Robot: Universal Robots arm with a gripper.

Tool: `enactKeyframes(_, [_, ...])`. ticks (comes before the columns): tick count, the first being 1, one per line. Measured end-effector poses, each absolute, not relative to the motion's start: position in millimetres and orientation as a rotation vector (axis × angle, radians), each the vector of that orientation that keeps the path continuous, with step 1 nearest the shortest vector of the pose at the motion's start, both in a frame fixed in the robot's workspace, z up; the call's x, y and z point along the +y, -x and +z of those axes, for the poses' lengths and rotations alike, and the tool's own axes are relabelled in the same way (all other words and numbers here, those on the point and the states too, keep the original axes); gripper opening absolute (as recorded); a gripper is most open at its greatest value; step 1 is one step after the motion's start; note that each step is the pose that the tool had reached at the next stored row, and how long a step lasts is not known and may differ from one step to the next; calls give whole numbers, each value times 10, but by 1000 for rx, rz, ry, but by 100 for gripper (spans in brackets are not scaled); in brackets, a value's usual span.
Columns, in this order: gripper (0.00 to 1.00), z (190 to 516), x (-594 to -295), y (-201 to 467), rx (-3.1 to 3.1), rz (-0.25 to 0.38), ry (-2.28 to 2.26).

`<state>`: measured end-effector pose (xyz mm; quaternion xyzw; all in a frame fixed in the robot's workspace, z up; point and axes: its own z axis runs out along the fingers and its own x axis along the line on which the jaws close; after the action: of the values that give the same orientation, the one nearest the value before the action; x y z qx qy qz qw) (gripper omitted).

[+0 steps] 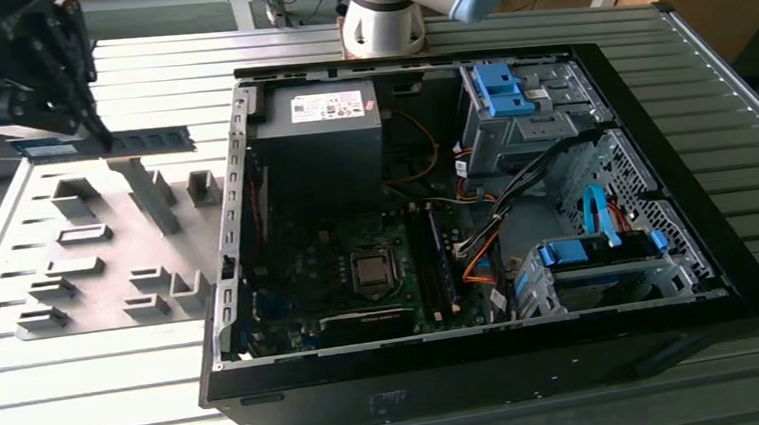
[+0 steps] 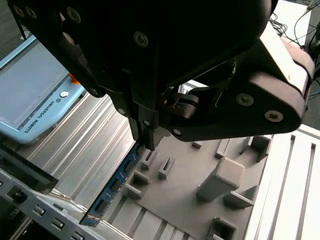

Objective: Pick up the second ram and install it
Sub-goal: 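Pick up the second ram and move it above second insertion slot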

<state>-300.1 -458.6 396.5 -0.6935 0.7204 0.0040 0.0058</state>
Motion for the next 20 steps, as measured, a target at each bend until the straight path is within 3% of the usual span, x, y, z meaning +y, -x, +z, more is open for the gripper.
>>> enactKeyframes(20, [14, 3952, -4585, 2258, 2255, 13, 2171])
